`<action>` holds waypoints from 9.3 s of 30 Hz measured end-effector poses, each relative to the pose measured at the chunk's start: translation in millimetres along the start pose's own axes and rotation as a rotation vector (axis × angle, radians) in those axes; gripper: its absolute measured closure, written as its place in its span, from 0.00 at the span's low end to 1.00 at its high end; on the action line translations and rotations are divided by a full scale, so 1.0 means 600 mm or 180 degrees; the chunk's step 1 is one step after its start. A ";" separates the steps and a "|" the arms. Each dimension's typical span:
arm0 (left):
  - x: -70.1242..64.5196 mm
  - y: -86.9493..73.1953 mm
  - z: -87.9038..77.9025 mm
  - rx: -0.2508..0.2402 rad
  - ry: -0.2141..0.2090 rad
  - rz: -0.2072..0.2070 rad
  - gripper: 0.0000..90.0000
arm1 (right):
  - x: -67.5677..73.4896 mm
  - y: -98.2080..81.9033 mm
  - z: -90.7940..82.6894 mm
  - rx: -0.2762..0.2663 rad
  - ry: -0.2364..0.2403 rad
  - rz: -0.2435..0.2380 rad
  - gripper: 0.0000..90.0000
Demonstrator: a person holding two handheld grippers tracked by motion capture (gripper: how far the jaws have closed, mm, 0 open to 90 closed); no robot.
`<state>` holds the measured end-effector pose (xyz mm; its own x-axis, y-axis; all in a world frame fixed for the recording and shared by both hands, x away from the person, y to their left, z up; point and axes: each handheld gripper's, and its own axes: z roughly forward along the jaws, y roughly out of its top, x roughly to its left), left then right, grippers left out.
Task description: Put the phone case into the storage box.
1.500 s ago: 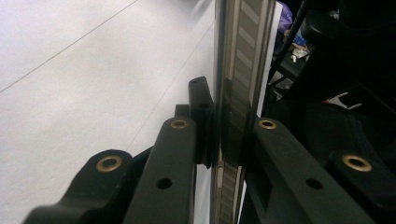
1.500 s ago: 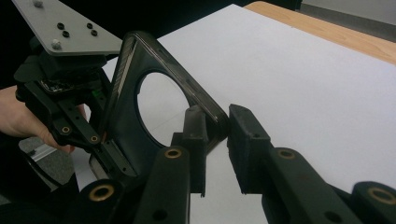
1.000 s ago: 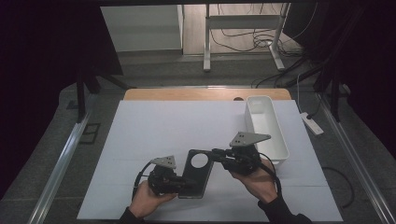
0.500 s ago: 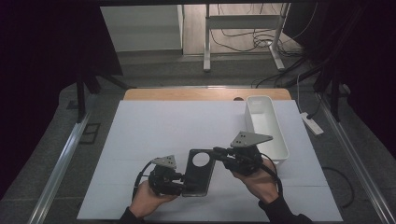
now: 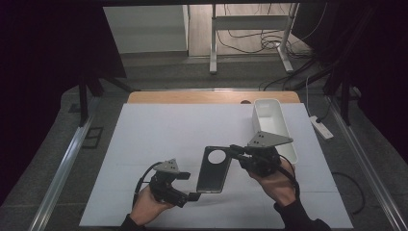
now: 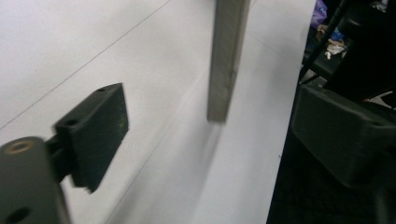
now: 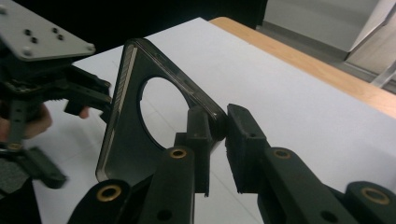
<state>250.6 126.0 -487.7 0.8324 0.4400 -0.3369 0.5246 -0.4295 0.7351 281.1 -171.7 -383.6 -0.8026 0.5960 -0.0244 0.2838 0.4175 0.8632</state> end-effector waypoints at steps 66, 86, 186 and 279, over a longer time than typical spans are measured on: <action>-0.023 -0.181 -0.178 -0.0281 0.1511 -0.0438 0.00 | -0.116 0.061 -0.068 -0.0105 -0.0588 -0.0114 0.89; -0.018 -0.181 -0.175 -0.0223 0.1494 -0.0484 0.00 | -0.152 0.084 -0.087 -0.0110 -0.0768 -0.0153 0.89; -0.017 -0.180 -0.173 -0.0158 0.1494 -0.0528 0.00 | -0.395 0.080 -0.025 0.0239 -0.1410 -0.0305 0.89; -0.017 -0.180 -0.172 -0.0140 0.1506 -0.0574 0.00 | -0.442 -0.005 0.082 0.0164 -0.1519 -0.0660 0.88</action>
<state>166.6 249.5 -502.9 0.5519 0.8175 -0.1647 0.6359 -0.2848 0.7173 518.9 -297.4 -404.3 -0.5196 0.7385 -0.4297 0.1795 0.5860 0.7902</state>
